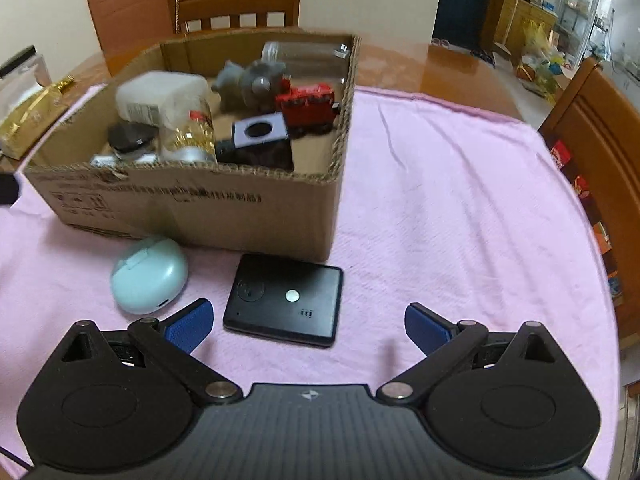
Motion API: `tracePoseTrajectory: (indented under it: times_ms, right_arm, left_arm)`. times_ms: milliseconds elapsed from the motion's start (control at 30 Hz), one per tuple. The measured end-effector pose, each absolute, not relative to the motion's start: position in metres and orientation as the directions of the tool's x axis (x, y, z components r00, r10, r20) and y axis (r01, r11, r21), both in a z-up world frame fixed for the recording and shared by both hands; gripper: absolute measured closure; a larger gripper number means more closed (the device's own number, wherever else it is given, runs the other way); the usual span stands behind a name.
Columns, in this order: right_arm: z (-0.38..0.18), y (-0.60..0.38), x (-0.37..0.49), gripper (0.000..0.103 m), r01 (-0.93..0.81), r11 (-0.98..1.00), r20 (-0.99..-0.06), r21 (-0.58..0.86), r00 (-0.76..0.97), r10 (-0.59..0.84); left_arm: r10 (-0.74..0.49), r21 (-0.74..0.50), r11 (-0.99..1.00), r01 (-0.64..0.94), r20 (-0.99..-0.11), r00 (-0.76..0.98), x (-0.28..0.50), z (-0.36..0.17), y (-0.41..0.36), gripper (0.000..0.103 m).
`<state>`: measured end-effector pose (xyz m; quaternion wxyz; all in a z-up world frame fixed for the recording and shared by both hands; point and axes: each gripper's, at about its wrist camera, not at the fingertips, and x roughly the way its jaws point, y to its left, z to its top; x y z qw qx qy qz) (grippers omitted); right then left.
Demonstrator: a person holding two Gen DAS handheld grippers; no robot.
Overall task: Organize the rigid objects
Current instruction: 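Grasp the mint-green round case with the left tool while the right tool grasps the black power bank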
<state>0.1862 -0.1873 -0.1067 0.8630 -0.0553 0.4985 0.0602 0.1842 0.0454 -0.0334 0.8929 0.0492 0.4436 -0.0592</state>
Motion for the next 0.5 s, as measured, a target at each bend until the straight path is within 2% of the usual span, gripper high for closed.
tracePoseTrajectory:
  times_ms: [167, 500]
  right_arm:
    - [-0.127, -0.175, 0.195, 0.0, -0.173, 0.983, -0.873, -0.061, 0.487, 0.032]
    - [-0.127, -0.204, 0.194, 0.0, -0.221, 0.974, -0.875, -0.046, 0.479, 0.067]
  left_arm:
    - [-0.071, 0.034, 0.985, 0.168, -0.81, 0.582, 0.179, -0.041, 0.038, 0.002]
    - [-0.141, 0.02, 0.96, 0.278, -0.826, 0.546, 0.178, -0.064, 0.005, 0.002]
